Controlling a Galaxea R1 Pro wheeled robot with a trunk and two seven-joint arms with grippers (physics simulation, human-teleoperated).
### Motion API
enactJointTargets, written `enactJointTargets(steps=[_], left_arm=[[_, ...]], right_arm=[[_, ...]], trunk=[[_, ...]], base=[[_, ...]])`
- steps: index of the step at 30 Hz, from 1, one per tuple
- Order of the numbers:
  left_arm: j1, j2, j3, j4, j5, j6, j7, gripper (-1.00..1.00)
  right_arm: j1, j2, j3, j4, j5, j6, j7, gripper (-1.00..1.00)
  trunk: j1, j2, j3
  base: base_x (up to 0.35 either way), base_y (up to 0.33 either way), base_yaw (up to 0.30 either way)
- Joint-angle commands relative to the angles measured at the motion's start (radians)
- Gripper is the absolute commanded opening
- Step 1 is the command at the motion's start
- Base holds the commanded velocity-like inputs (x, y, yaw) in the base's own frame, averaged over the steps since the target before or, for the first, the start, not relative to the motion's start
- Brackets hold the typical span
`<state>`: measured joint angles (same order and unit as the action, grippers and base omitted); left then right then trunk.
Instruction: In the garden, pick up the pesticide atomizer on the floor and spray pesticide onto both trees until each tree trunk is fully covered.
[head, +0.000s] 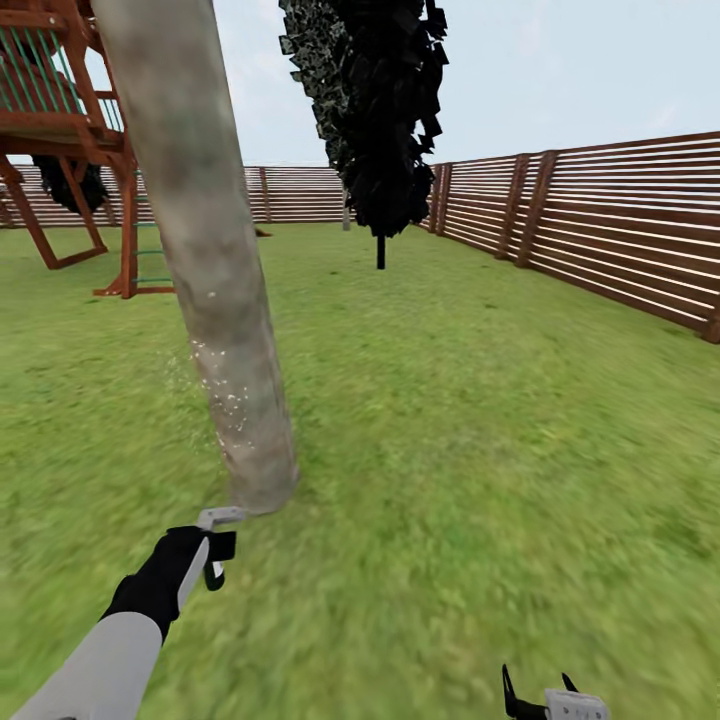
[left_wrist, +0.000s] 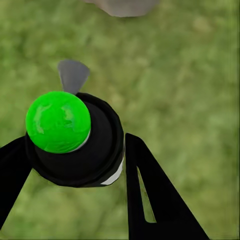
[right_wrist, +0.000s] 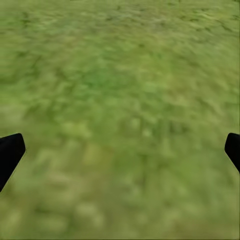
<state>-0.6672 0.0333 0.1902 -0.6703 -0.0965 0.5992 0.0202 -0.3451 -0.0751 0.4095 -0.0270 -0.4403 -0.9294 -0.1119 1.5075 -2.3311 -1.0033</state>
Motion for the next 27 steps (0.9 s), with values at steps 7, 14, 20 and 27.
enactJointTargets(steps=[7,14,20,27], left_arm=[[0.0,-0.005,0.0,-0.001,-0.001,0.001,-0.046,-1.0],[0.0,-0.004,-0.001,0.0,-0.006,-0.001,-0.098,-1.0],[0.0,0.0,-0.001,-0.001,-0.011,-0.001,-0.09,-1.0],[0.0,-0.001,-0.001,-0.001,-0.01,-0.003,-0.088,-1.0]], right_arm=[[0.0,0.0,0.0,0.0,0.0,0.0,0.0,1.0],[0.0,0.0,0.0,0.0,0.0,0.0,0.0,1.0],[0.0,0.0,0.0,0.001,0.0,0.0,0.0,1.0],[0.0,0.0,0.0,0.001,0.0,0.0,0.0,1.0]], trunk=[[0.0,0.0,0.0],[0.0,0.0,0.0],[0.0,0.0,0.0],[0.0,0.0,0.0]], base=[[0.101,-0.195,0.037],[0.001,-0.272,0.019],[0.084,-0.272,0.259],[0.171,-0.25,0.205]])
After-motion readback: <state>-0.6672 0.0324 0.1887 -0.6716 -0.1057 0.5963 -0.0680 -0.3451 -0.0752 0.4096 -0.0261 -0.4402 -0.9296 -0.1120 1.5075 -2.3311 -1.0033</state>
